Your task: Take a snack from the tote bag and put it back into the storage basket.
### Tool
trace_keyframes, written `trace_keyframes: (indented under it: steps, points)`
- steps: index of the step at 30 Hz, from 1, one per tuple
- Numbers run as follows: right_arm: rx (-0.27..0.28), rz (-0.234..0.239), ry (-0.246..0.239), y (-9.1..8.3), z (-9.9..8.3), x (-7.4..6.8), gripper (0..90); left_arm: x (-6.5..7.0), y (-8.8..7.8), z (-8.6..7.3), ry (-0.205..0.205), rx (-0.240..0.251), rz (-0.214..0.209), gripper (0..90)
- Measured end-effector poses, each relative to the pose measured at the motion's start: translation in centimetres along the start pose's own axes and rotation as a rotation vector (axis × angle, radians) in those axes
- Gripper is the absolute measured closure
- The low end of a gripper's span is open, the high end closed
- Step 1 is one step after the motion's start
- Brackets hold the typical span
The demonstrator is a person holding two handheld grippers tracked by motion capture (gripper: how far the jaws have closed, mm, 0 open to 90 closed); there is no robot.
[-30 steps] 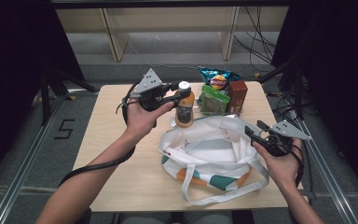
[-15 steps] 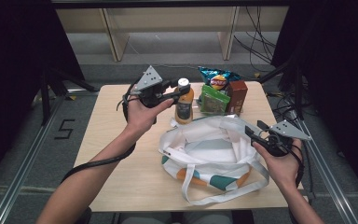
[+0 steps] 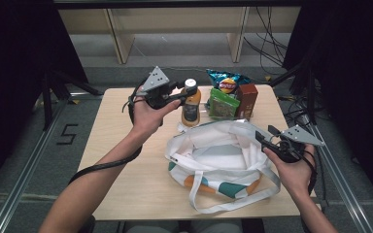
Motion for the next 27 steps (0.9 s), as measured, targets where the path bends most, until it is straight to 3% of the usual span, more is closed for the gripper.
trace_keyframes:
  steps: [3, 19, 23, 27]
  points:
    - [0.007, 0.0, -0.024, 0.1, 0.0, 0.2, 46.6, -0.2, 0.2, 0.0, 0.002, 0.0, 0.001, 58.8]
    - [0.014, -0.009, -0.023, 0.1, 0.0, 0.2, 46.7, -0.4, 1.1, 0.2, 0.002, -0.005, -0.002, 58.8]
    - [-0.003, -0.001, -0.003, 0.0, -0.1, 0.1, 46.7, -0.6, 1.3, 0.2, 0.0, -0.007, -0.001, 58.8]
    - [0.013, -0.005, -0.019, 0.1, 0.0, 0.2, 46.6, -0.9, 1.6, 0.2, 0.001, -0.012, 0.002, 58.7]
Point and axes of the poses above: each handheld gripper's, and its own axes: y roughly forward along the jaws, z roughly out of its top, x roughly to its right, the point moved 5 cm from there along y, roughly forward along the jaws, and after that the axes turned 11 degrees about -y, right-handed, at the moved point
